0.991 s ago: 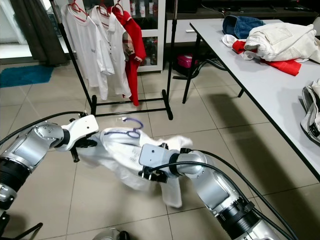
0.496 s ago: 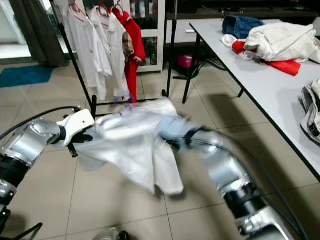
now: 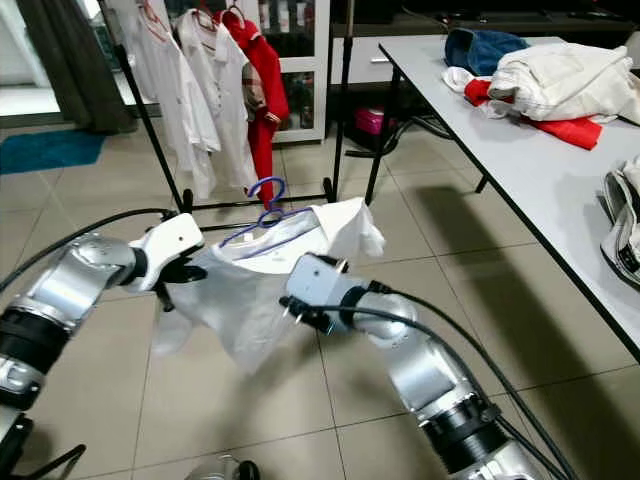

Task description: Hang hanger

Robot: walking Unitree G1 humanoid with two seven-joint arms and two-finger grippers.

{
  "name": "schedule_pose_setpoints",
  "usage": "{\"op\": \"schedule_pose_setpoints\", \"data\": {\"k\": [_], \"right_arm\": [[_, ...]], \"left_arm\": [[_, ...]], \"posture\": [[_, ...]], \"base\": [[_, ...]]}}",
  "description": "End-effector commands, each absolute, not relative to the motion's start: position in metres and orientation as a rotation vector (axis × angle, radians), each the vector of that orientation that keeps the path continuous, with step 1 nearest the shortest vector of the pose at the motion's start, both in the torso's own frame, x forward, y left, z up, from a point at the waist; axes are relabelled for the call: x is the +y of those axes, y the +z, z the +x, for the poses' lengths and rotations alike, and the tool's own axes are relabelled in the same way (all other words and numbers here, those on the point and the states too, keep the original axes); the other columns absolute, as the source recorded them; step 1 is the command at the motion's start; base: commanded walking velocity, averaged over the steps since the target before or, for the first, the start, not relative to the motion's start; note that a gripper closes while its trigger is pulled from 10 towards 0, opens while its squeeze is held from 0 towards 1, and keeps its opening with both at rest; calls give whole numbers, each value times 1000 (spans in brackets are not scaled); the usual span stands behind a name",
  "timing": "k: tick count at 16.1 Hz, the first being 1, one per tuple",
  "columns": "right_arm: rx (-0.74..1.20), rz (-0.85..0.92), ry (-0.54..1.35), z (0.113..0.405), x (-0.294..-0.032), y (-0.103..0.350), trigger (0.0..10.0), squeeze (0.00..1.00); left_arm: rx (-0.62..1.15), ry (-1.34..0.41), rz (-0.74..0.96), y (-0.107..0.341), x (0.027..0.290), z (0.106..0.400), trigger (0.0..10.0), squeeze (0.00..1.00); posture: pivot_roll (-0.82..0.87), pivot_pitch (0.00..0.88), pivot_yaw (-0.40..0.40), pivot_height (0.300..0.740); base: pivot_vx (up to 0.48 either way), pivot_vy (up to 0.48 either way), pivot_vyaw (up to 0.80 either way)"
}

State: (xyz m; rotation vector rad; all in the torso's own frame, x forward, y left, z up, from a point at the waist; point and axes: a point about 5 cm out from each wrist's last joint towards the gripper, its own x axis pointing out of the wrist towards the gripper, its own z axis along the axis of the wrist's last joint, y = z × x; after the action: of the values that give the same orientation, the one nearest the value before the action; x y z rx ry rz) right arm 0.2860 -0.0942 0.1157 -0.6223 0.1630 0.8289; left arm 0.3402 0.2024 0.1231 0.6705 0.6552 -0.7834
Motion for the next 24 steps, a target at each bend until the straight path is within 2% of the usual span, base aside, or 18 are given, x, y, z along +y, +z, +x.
{"op": "schedule_pose_setpoints", "data": {"k": [1,2,4,6,8,9,10,12,20,21,24], "right_arm": [[103,-552,795,289,-104,133,10000,0],[74,-479,802,286,-109,143,10000,0],[78,-475,823,284,-118,148,10000,0],[189,-512,721,293,-132,137,10000,0],[292,-385,669,292,-125,126,10000,0],[311,-278,602,294,-117,123,10000,0],[319,-250,529,297,-115,121,10000,0],[301,-250,417,305,-118,125,10000,0],[279,-285,260,317,-128,131,10000,0],[263,-303,240,319,-131,134,9412,0],[254,-325,230,322,-134,138,9176,0]], "left_arm": [[611,-780,678,136,207,344,0,0],[601,-806,675,137,210,342,0,0],[596,-841,655,138,216,339,0,0],[550,-948,645,144,220,331,0,0],[541,-980,681,145,222,328,0,0],[522,-1011,685,146,219,326,0,0],[518,-1025,683,145,216,324,0,0],[516,-1033,695,143,213,323,0,0],[535,-1069,724,135,207,317,0,0],[545,-1066,734,134,208,316,0,0],[562,-1056,751,132,211,315,0,0]], "posture": [[-39,0,45,740],[-40,0,44,740],[-47,0,48,740],[-48,0,48,740],[-41,0,44,740],[-37,0,43,740],[-32,0,43,740],[-32,0,45,740],[-33,0,52,740],[-33,0,52,740],[-34,0,54,740]], "base": [[0,0,0],[0,0,0],[0,0,0],[0,0,0],[0,0,0],[0,0,0],[0,0,0],[0,0,0],[0,0,0],[0,0,0],[0,0,0]]}}
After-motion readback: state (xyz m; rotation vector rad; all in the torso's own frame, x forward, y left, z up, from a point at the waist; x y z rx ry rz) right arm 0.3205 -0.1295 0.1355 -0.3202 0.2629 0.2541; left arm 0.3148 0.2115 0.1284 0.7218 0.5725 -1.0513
